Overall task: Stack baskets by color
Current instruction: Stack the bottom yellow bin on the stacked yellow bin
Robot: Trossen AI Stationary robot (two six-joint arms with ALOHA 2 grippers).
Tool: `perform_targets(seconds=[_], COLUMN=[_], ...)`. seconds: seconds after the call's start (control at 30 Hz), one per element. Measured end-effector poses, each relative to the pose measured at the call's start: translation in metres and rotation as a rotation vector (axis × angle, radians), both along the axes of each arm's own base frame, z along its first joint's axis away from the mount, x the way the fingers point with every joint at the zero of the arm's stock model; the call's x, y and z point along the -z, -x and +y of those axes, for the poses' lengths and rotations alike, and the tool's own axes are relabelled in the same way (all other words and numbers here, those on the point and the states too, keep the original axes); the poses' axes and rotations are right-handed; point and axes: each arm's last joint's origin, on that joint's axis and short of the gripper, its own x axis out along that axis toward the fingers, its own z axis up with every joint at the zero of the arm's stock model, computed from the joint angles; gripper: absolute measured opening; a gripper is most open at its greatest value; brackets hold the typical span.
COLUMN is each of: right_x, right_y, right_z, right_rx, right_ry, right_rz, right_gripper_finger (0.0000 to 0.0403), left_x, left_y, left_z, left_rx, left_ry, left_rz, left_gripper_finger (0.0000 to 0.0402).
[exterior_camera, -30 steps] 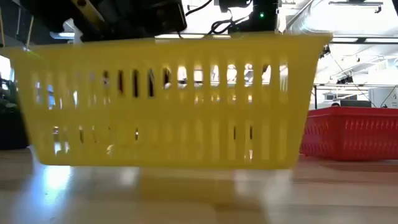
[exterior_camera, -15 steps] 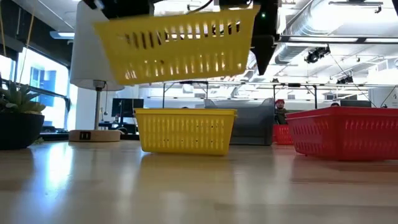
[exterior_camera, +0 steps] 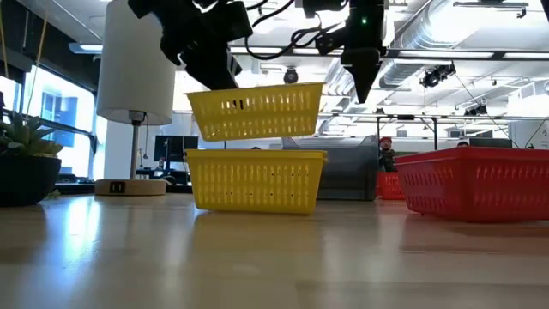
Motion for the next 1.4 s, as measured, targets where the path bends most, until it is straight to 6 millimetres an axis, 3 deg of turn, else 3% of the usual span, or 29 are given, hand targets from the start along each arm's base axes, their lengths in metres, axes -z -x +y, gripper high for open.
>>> perform_targets(seconds=[0.23,0.43,0.8,1.1,1.4], right_x=[0.0,0.0,0.0,0.001,0.001], right_y=[0.0,0.0,0.0,-0.001,0.0], right_z=[0.0,0.0,0.0,0.002,0.003], right_rx=[0.001,0.001,0.002,0.016,0.023], right_ry=[0.0,-0.006,-0.01,-0.064,-0.117], right_rz=[-0.001,-0.003,-0.008,-0.024,-0.02], right_gripper_finger=[0.0138,0.0138,0.0138,0.0138,0.0138], left_x=[0.001,0.003,0.025,0.025,0.025], left_y=[0.002,0.0,-0.013,-0.013,-0.013], left_z=[0.013,0.014,0.015,0.015,0.015], left_rx=[0.08,0.089,0.116,0.113,0.138], left_ry=[0.018,0.013,0.01,0.014,-0.006], left_rz=[-0.007,-0.005,0.037,0.04,0.042], left_gripper_finger=[0.0,0.0,0.0,0.0001,0.0042])
